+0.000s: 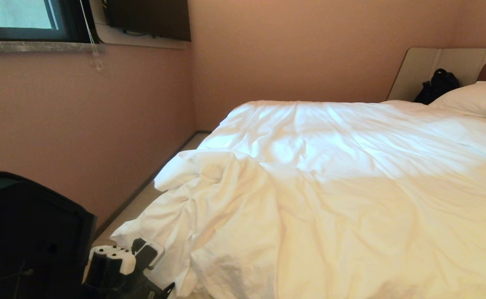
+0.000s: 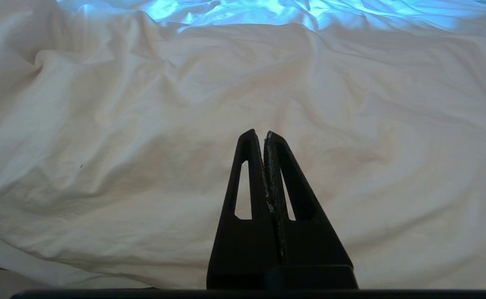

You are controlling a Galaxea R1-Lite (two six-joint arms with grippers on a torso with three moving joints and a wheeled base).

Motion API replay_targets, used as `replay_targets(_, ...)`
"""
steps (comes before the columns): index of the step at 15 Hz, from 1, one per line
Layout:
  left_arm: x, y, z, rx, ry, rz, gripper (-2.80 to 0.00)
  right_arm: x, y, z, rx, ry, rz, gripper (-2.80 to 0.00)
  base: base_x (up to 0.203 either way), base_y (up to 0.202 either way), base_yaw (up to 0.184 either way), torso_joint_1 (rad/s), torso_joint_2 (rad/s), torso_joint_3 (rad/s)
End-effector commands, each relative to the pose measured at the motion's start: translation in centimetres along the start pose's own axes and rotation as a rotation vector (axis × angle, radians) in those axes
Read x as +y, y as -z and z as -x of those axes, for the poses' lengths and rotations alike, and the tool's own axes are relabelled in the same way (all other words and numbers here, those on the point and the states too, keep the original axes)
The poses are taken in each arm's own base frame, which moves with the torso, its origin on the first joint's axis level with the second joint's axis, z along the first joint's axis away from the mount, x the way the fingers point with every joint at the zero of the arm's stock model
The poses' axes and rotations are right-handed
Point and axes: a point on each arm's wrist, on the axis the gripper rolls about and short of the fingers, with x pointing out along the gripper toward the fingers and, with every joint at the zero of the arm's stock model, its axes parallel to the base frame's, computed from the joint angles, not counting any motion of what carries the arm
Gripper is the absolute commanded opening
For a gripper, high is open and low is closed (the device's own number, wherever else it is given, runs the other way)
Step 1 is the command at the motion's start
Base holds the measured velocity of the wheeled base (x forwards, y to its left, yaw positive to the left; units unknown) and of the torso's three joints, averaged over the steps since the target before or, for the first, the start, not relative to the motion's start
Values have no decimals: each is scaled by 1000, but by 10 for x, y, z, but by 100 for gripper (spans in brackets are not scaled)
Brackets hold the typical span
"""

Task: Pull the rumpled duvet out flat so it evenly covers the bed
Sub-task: Flatten the corners of the folded blanket

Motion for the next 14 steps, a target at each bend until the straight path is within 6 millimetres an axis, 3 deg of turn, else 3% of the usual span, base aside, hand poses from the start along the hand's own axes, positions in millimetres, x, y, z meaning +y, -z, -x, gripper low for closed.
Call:
replay_targets(1,1,-3,-8,-36,-12,3,0,0,0,0,1,0,0,-280,0,0,0,0,0,0)
replay_targets(6,9,-12,-42,-96,-31,26,0,0,0,0,1,0,0,-280,0,0,0,0,0,0)
replay_targets(10,14,-10,-45,-95,-27,38,0,0,0,0,0,0,0,-280,0,0,0,0,0,0)
replay_targets(11,14,-11,-44,-99,-27,38,-280,0,0,0,1,0,0,-280,0,0,0,0,0,0)
replay_targets(14,15,-14,-33,-110,-25,40,-280,0,0,0,1,0,0,-280,0,0,0,0,0,0)
